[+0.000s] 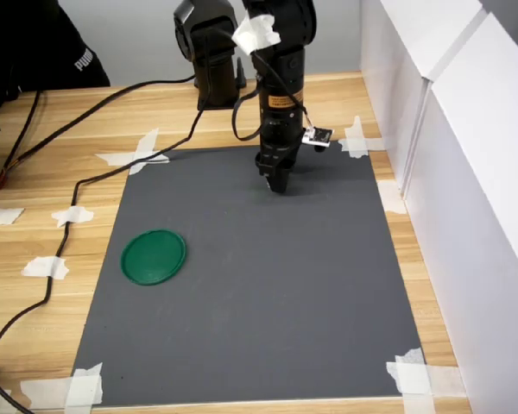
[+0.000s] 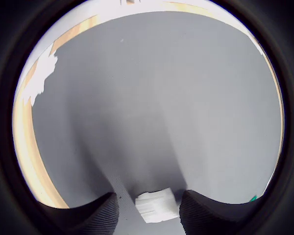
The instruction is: Grasp a white terminal and put it on the green lid.
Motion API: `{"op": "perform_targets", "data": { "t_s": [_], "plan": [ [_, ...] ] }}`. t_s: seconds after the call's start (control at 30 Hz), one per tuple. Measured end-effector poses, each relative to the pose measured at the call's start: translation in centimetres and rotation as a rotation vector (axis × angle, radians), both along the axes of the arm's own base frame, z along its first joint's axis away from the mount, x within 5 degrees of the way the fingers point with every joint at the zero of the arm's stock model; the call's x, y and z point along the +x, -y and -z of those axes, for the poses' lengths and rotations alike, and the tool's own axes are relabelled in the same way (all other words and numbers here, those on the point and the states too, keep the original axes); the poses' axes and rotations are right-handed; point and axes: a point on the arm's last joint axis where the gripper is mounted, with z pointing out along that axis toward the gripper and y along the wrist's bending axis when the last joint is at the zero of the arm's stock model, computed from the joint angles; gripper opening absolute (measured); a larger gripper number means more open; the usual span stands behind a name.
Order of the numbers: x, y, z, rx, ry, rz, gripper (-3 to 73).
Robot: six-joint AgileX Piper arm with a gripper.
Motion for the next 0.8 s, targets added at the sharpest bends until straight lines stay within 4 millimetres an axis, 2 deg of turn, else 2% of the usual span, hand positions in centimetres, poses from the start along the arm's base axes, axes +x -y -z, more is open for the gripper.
{"op": "perform_targets", "data": {
  "t_s": [0.27,0.37,0.5,0.6,0.7,0.8],
  "plan": [
    [0.0,0.0,0.2,0.008,0.009,0.009,49.3],
    [0.0,0.0,0.1,0.013,0.014,0.019,43.3],
    [0.1,0.0,0.1,0.016,0.029,0.020,29.0],
    [0.2,0.0,0.0,0.012,0.024,0.026,27.5],
    [0.7,0.5,-0.8,0.013,0.020,0.059,27.5],
    [1.6,1.4,-3.1,0.045,0.058,0.118,27.5]
  ]
}}
